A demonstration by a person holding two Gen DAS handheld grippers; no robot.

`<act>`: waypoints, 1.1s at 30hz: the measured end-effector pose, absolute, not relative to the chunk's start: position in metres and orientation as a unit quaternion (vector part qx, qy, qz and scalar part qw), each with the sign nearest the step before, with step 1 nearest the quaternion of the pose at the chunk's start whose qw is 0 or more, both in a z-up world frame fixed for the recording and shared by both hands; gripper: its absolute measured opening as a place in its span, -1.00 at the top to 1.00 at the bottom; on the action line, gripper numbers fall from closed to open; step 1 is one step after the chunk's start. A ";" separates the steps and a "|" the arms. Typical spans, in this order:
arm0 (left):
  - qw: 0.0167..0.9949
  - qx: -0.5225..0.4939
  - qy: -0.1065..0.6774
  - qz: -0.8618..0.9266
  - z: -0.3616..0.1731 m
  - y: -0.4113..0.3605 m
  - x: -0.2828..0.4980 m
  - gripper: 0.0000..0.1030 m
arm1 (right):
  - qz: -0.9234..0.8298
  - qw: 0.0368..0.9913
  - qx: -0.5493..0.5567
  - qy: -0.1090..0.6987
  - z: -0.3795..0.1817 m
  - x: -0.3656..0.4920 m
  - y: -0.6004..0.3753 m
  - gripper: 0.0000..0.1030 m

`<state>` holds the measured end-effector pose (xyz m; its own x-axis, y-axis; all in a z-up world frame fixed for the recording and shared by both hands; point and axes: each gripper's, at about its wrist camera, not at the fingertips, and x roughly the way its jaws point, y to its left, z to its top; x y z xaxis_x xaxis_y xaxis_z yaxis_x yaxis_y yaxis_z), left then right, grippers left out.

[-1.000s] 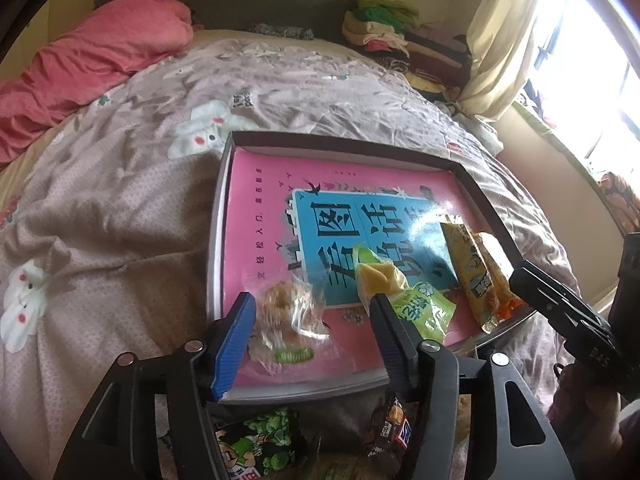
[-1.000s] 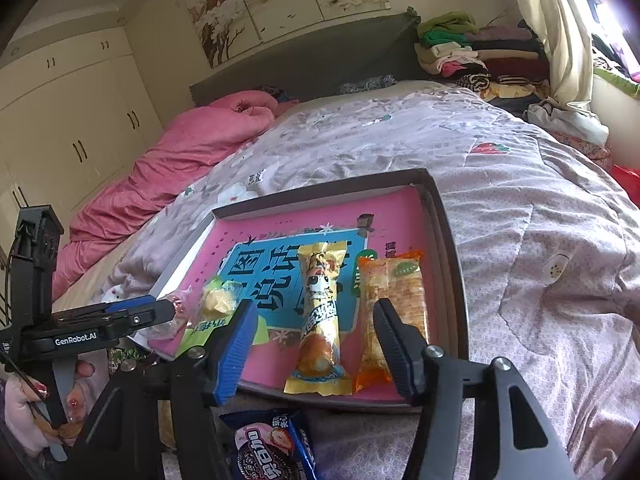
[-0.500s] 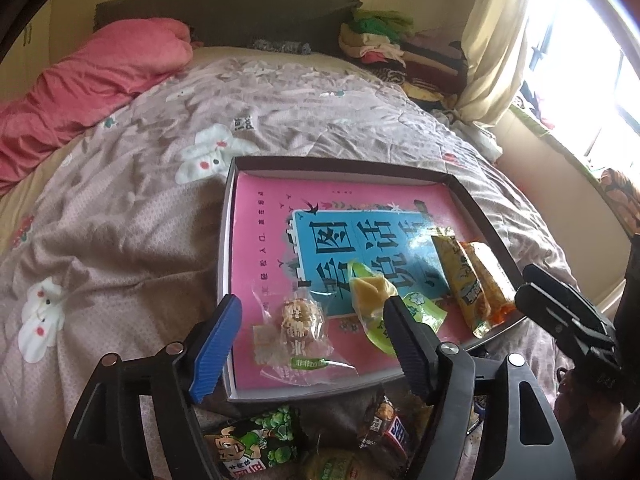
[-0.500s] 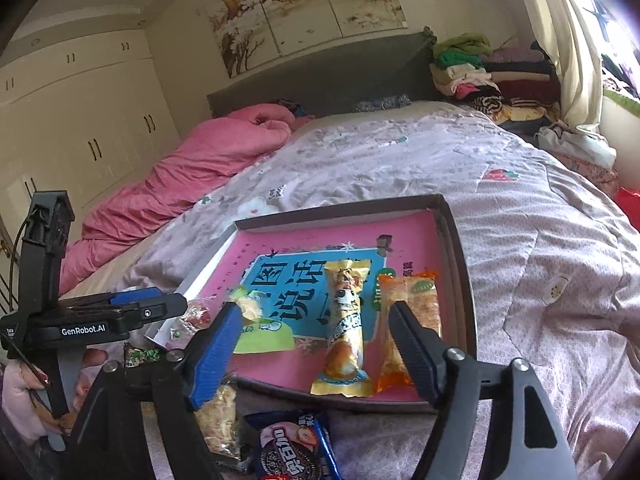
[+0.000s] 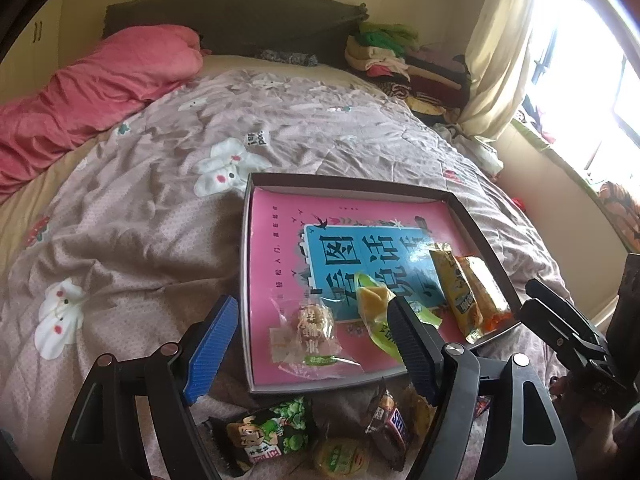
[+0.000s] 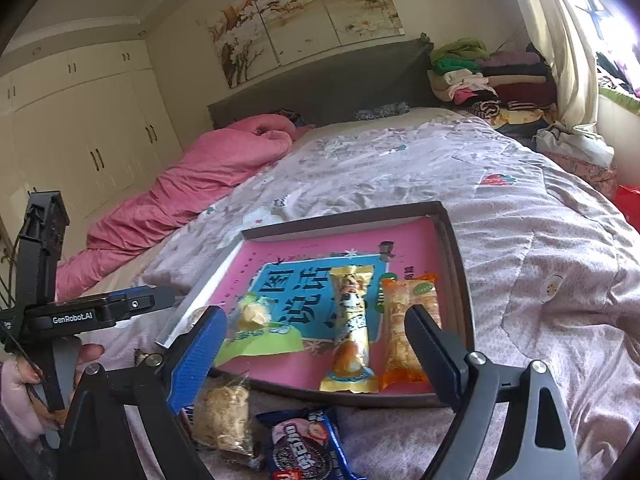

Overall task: Organize snacks
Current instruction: 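Pull both open grippers back from the tray toward the snack pile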

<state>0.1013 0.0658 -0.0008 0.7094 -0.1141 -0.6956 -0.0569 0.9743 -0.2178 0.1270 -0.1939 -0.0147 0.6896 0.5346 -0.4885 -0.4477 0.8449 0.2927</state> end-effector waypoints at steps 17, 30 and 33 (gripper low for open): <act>0.921 -0.123 0.370 -0.001 0.013 0.092 0.078 -0.52 | 0.283 0.915 0.070 0.280 -0.002 0.110 -0.188 -0.82; 0.917 -0.130 0.376 0.000 0.009 0.106 0.064 -0.52 | 0.274 0.917 0.064 0.285 0.000 0.102 -0.187 -0.82; 0.915 -0.124 0.384 -0.004 0.008 0.105 0.063 -0.52 | 0.266 0.919 0.067 0.283 0.001 0.101 -0.191 -0.82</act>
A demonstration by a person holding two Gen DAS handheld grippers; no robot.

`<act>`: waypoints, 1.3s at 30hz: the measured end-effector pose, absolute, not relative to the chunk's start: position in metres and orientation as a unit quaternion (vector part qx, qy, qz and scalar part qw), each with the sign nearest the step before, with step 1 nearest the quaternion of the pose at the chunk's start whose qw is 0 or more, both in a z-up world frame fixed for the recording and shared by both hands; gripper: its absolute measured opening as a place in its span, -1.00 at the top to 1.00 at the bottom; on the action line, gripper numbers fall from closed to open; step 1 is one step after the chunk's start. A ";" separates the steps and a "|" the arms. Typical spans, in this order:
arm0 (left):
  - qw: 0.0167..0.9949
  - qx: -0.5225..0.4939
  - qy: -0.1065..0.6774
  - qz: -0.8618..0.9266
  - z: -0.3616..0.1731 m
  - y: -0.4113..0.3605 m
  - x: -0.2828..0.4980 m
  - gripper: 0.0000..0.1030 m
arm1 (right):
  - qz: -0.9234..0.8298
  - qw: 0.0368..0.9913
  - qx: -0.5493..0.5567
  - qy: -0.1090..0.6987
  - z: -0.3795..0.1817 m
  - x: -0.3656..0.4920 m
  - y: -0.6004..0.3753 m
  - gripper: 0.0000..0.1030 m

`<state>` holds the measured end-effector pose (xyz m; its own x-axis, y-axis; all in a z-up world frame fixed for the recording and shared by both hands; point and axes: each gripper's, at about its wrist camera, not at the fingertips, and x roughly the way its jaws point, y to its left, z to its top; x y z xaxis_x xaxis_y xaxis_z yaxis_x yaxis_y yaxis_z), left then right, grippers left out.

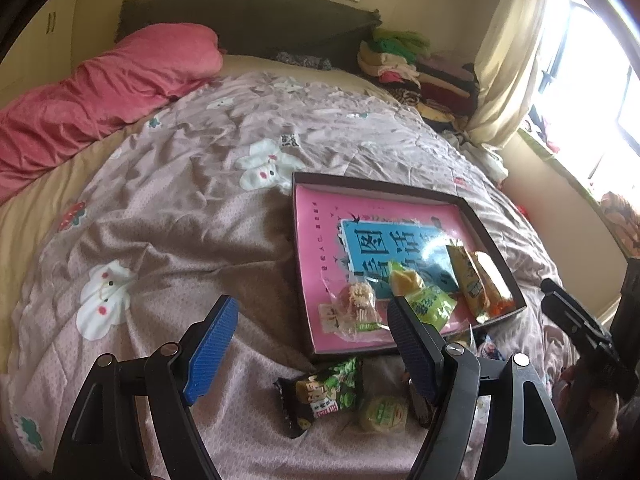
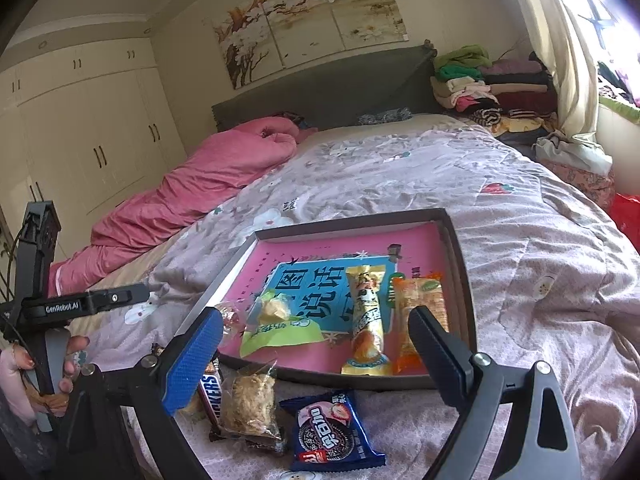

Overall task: Organize snacks
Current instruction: 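Pull both open grippers back from the tray toward the snack pile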

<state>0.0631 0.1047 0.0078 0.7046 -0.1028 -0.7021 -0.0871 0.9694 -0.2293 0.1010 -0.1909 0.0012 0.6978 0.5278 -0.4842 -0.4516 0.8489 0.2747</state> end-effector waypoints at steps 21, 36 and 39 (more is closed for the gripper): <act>0.897 -0.122 0.425 -0.022 -0.022 0.103 0.041 -0.52 | 0.283 0.899 0.037 0.333 -0.011 0.071 -0.161 -0.83; 0.883 -0.118 0.452 -0.039 -0.044 0.096 0.046 -0.52 | 0.292 0.890 -0.012 0.350 -0.023 0.066 -0.134 -0.83; 0.882 -0.115 0.455 -0.035 -0.049 0.095 0.048 -0.52 | 0.291 0.888 -0.019 0.355 -0.027 0.067 -0.132 -0.83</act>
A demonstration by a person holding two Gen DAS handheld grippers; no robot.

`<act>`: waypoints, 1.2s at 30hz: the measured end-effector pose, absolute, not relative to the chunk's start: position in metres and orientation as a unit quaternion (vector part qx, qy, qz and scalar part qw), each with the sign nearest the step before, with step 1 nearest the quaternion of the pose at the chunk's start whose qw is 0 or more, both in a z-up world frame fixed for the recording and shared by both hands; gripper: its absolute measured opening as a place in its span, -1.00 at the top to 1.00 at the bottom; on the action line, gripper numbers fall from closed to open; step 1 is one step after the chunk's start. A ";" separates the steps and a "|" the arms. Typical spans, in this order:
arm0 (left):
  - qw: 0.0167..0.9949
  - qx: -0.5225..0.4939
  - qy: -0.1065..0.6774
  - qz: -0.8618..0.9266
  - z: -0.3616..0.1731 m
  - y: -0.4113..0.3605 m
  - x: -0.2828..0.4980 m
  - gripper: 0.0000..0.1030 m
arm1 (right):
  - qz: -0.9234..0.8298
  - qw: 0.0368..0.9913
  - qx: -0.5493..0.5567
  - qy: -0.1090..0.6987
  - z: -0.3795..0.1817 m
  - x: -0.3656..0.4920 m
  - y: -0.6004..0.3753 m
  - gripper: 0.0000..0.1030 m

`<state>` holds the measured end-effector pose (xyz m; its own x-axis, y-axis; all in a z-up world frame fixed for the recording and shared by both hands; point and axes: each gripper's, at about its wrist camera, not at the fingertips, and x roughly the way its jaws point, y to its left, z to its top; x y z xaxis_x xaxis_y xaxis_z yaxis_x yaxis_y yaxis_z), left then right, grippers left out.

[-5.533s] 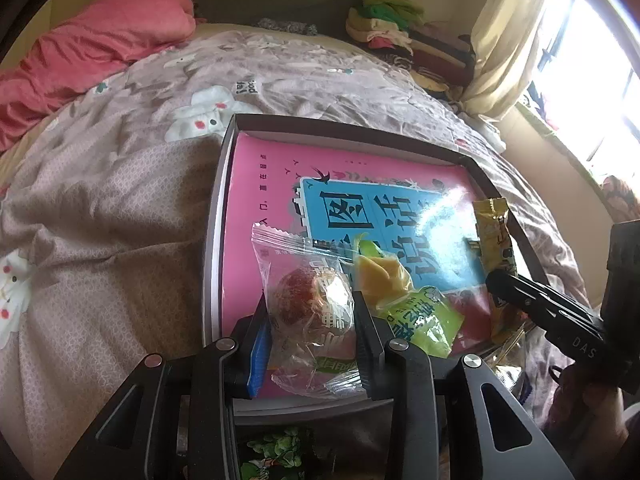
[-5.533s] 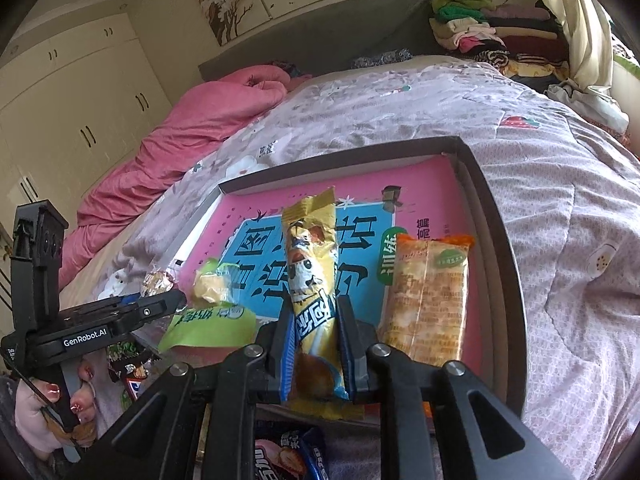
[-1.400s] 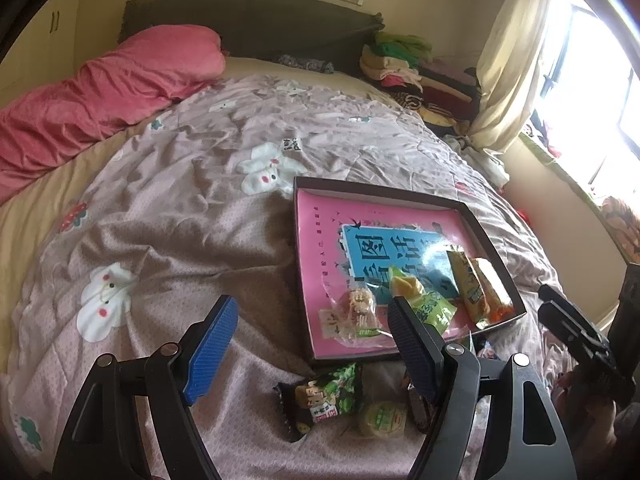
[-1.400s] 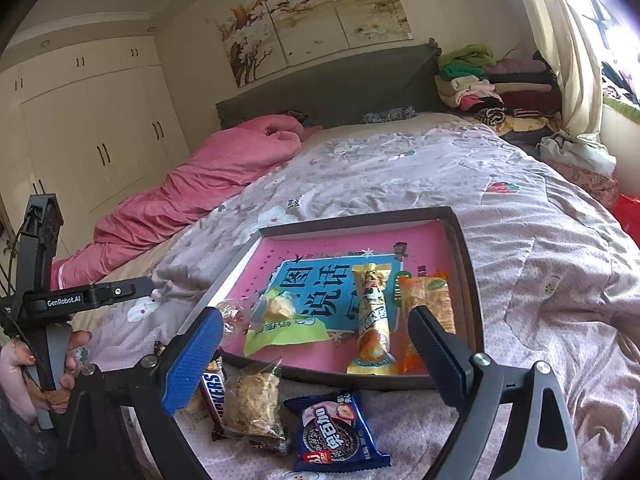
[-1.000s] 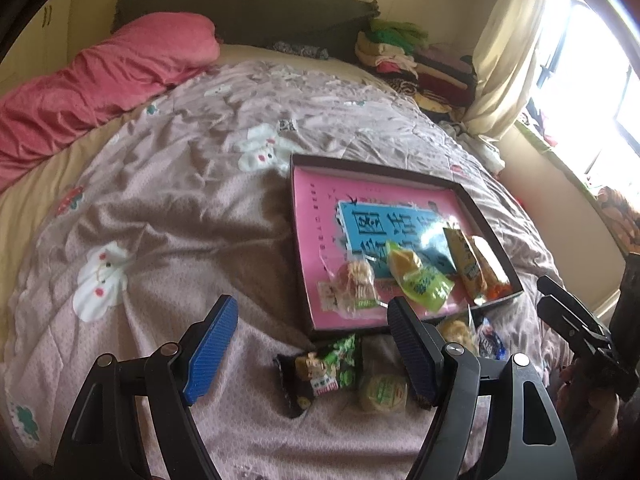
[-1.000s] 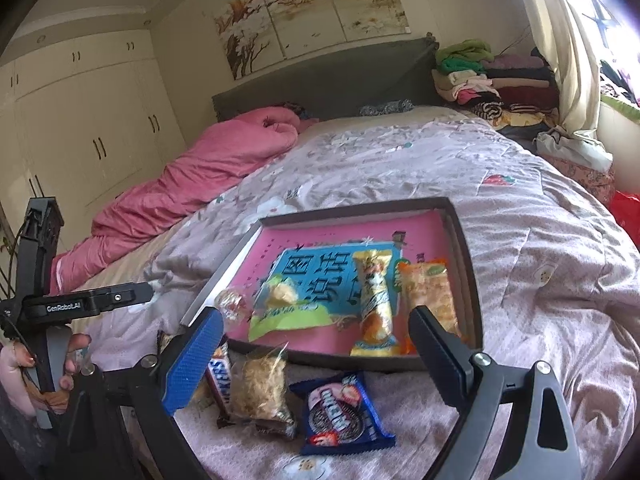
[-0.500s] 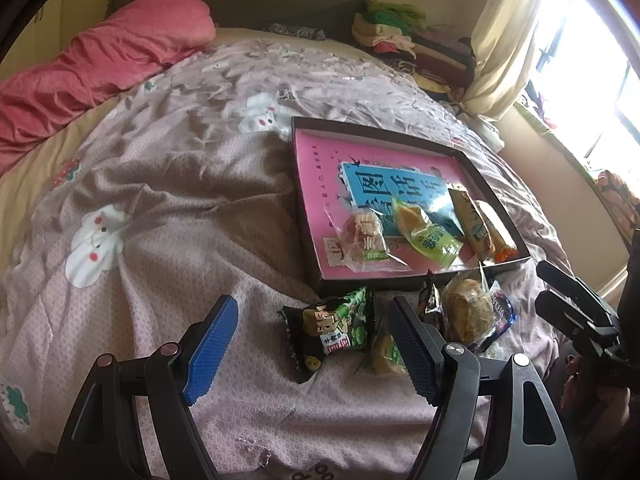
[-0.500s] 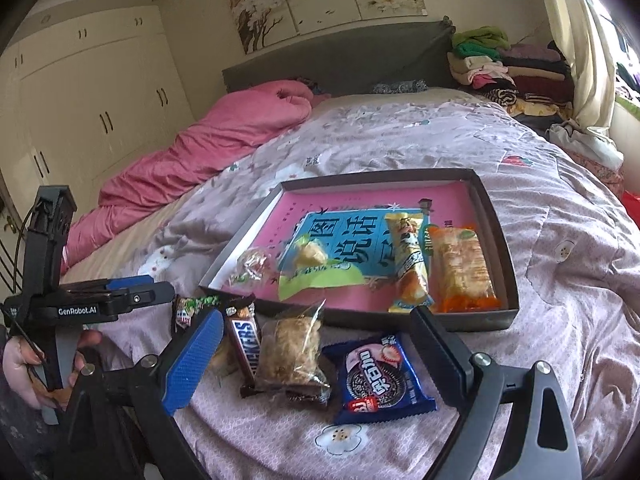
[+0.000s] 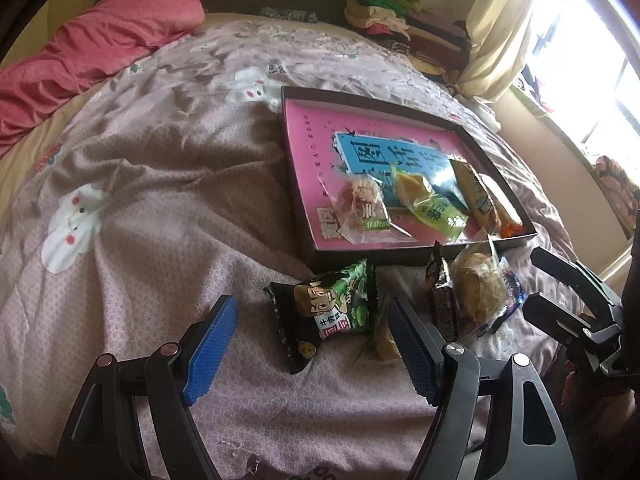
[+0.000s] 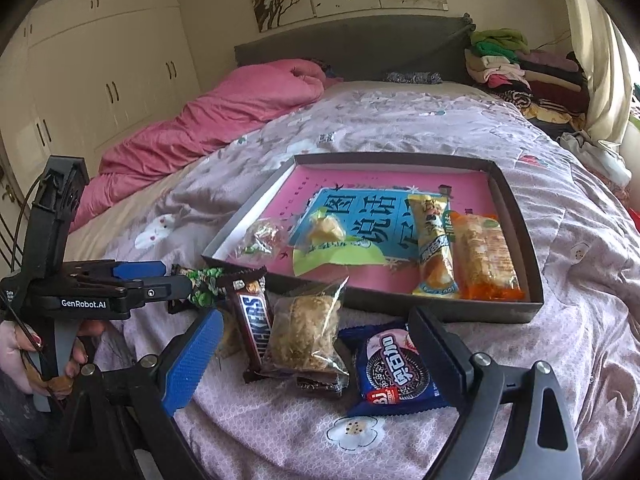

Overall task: Organize snacks
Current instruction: 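Pull both open grippers back from the tray toward the snack pile, then grasp the green cartoon snack bag with the left gripper while the right grasps the clear shredded-snack bag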

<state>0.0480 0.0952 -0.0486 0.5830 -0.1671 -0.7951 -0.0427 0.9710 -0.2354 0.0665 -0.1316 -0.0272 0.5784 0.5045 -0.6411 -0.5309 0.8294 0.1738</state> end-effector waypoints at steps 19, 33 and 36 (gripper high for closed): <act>0.880 -0.075 0.469 -0.003 -0.067 0.079 0.061 -0.52 | 0.263 0.887 -0.067 0.372 -0.047 0.075 -0.113 -0.83; 0.878 -0.078 0.472 0.017 -0.073 0.076 0.068 -0.53 | 0.248 0.879 -0.125 0.389 -0.063 0.082 -0.088 -0.07; 0.877 -0.083 0.472 0.015 -0.073 0.075 0.069 -0.42 | 0.246 0.878 -0.136 0.388 -0.066 0.083 -0.083 0.06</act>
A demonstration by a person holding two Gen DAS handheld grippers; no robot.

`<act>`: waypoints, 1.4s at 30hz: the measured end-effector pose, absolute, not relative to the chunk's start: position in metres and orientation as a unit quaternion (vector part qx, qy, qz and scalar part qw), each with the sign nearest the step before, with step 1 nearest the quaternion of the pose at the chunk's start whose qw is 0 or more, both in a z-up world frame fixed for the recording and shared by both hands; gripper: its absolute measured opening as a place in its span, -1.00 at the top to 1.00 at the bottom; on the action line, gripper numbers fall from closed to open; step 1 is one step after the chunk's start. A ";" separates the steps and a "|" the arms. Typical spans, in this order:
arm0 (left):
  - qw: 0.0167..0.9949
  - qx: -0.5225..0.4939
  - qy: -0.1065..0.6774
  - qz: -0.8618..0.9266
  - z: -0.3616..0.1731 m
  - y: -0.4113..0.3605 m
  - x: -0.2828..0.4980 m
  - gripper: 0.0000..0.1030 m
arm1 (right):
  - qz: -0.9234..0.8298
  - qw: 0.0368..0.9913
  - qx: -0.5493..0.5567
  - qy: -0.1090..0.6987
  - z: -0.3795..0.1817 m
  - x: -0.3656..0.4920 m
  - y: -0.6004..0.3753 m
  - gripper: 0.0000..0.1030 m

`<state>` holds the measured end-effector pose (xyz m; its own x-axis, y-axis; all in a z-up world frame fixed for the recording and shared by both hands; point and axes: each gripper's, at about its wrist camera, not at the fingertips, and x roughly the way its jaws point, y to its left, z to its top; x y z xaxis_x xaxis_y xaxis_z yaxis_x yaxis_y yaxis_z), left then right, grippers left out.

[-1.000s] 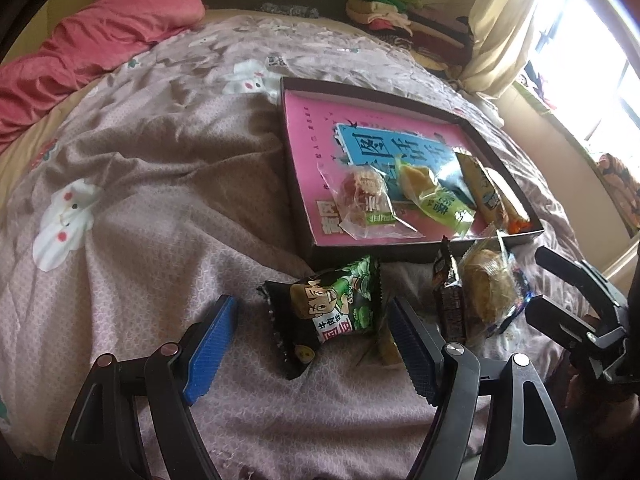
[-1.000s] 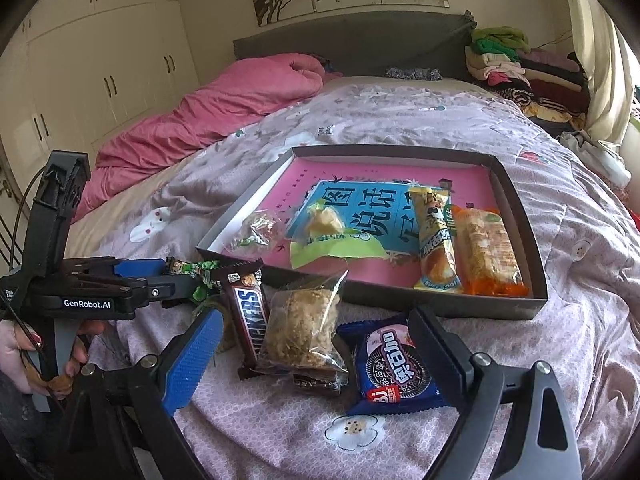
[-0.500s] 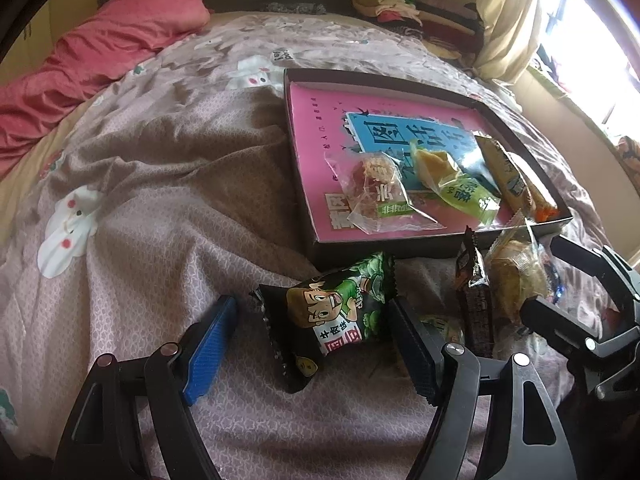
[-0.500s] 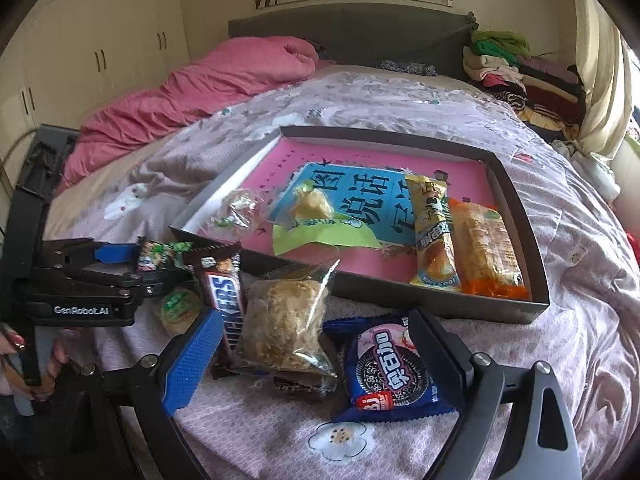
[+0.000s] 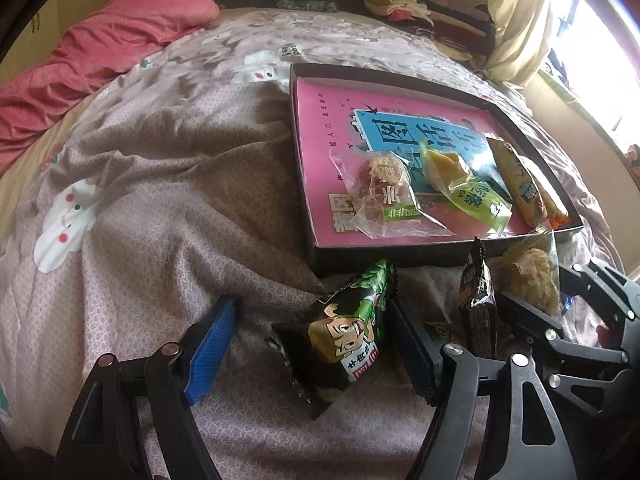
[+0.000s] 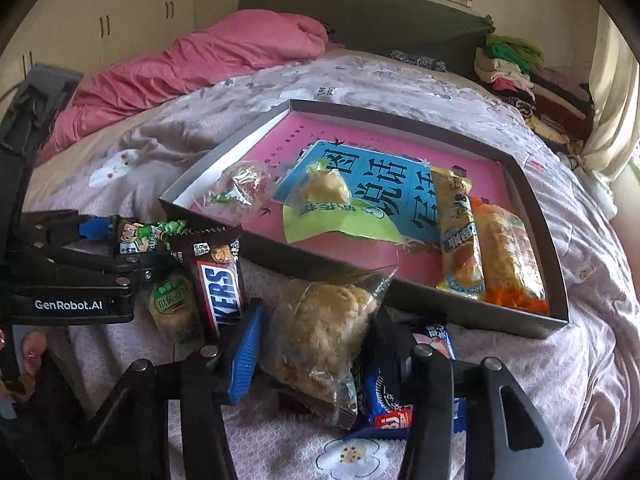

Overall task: Organize snacks
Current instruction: 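Grasp the green cartoon snack bag with the left gripper while the right grasps the clear shredded-snack bag, then lift the green bag with the left gripper while the right lifts the clear bag toward the tray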

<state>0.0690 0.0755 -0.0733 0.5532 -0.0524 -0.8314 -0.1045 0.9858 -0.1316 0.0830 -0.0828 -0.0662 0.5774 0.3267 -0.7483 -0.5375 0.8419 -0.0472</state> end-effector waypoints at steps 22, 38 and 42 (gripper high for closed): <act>0.885 -0.110 0.452 0.000 -0.057 0.094 0.054 0.34 | 0.248 0.893 -0.066 0.369 -0.041 0.081 -0.111 0.16; 0.900 -0.149 0.408 0.030 -0.031 0.133 0.040 0.51 | 0.241 0.901 -0.055 0.357 -0.032 0.081 -0.117 0.16; 0.902 -0.143 0.406 0.024 -0.028 0.132 0.041 0.55 | 0.238 0.903 -0.053 0.353 -0.029 0.081 -0.119 0.16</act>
